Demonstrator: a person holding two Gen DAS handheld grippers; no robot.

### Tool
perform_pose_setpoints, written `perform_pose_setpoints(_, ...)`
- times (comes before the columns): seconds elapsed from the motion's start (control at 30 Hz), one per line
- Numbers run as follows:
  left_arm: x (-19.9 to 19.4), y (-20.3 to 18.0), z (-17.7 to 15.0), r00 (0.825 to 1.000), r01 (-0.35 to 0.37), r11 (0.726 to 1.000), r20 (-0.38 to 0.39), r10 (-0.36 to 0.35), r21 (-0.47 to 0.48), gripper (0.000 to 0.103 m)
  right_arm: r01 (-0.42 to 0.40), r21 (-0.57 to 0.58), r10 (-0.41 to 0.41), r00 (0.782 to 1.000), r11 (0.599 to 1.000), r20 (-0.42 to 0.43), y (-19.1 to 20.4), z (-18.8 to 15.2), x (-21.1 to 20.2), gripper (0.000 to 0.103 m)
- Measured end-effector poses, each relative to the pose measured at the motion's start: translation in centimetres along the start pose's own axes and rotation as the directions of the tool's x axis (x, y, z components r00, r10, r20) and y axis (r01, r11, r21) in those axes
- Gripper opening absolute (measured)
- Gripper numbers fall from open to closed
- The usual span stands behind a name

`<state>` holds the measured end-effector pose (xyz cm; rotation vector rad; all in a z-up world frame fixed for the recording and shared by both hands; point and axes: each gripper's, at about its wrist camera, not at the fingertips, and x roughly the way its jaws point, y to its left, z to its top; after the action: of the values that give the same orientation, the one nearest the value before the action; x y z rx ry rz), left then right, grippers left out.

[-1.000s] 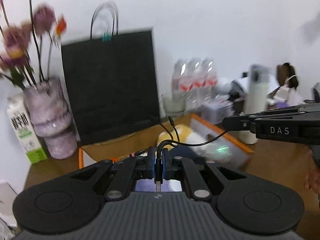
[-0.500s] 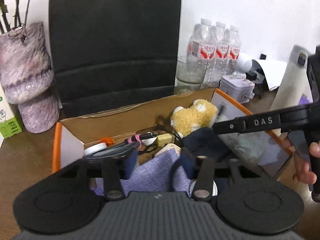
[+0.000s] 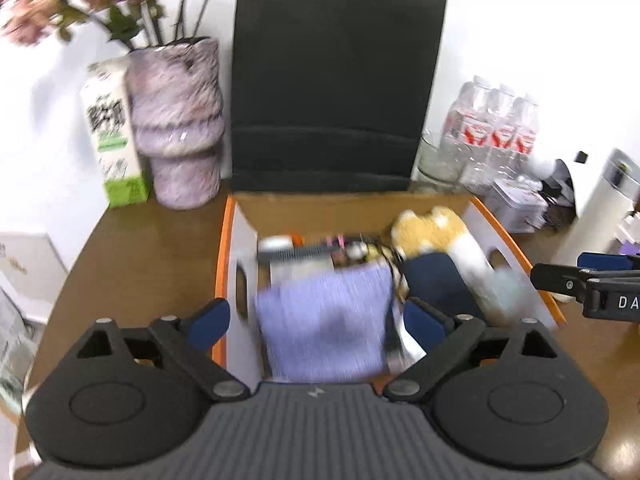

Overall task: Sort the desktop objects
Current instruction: 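Withdraw both tools from the red box back over the table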

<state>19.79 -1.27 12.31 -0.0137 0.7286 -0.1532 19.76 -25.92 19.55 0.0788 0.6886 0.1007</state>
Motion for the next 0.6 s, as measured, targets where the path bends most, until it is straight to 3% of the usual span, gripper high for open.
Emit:
perform_pose_setpoints(0.1,-2.8,-0.5,-3.8,0.999,-0.018,1.000,0.028,0.018,0.006,0.103,-0.006,-0.001,0.006,0.999,1.000,0.048,1.1,-3.5,-3.2,0.086)
perform_pose_setpoints(0.23,-6.3,-1.7,-9.3,0.997,-0.027,0.998,0.076,0.023,0.048,0.103,-0.020,-0.042,0.024,0.995,0.999,0.095,3.1,-8.6,-6.9,0.086)
perform_pose_setpoints(0.43,-10.7,-2.7,-15.5,0.993,-0.022,1.000,0.117,0.019,0.021,0.103,0.000,-0.087,0.010,0.994,0.996,0.109,4.7,-14.4,-11.0,0.088)
perform_pose_setpoints(0.6,-12.5,-3.1,-20.0,0.992,-0.027,0.998,0.122,0.019,0.065,0.103,-0.034,-0.067,0.038,0.998,0.997,0.059,5.5,-19.3,-12.9,0.090)
